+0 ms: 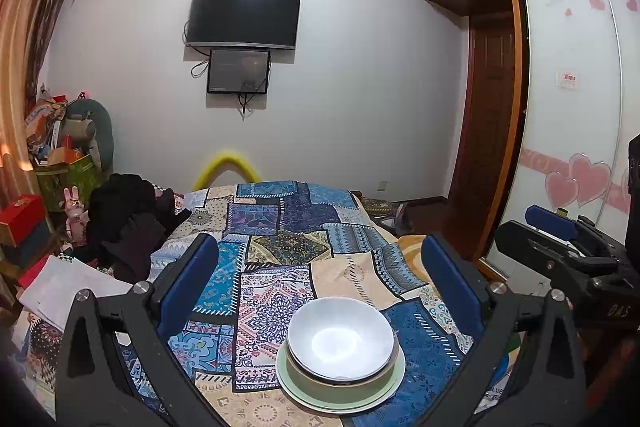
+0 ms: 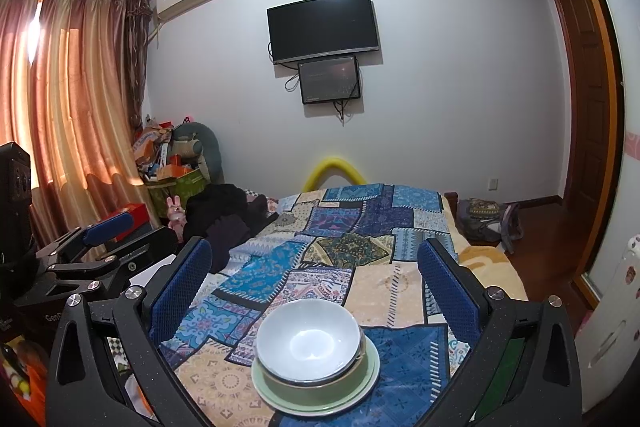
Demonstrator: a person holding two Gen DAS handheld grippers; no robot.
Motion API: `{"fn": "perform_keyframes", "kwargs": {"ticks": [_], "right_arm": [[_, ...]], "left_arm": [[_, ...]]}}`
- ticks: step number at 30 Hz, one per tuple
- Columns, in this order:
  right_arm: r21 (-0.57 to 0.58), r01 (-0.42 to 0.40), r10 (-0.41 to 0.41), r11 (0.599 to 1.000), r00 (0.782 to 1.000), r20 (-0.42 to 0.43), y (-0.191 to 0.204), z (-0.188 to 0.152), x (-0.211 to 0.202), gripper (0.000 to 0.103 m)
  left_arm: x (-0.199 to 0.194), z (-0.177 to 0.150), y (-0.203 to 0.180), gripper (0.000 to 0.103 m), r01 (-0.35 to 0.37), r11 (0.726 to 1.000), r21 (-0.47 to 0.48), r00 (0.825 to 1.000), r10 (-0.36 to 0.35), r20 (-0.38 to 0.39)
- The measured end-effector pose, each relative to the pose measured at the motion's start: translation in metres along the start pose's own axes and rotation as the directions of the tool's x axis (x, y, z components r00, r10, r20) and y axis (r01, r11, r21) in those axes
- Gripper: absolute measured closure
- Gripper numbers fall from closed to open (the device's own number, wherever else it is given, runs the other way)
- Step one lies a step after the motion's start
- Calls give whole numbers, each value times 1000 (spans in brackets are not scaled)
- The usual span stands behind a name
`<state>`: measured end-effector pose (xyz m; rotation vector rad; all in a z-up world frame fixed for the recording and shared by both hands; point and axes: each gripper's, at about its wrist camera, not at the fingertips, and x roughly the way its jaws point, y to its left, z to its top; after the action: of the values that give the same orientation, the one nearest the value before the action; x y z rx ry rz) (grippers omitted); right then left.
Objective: Organize plates and bowls
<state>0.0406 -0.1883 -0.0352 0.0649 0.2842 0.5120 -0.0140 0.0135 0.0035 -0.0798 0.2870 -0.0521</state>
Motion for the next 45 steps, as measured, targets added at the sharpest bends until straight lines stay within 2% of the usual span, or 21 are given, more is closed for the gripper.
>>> {"fn": "perform_keyframes", "kwargs": {"ticks": [45], "right_arm": [[-7, 2, -2, 1000, 1000, -17, -3, 0, 5, 0]], "left_arm": [[14, -7, 1, 0, 48, 999, -19, 998, -48, -36]]}}
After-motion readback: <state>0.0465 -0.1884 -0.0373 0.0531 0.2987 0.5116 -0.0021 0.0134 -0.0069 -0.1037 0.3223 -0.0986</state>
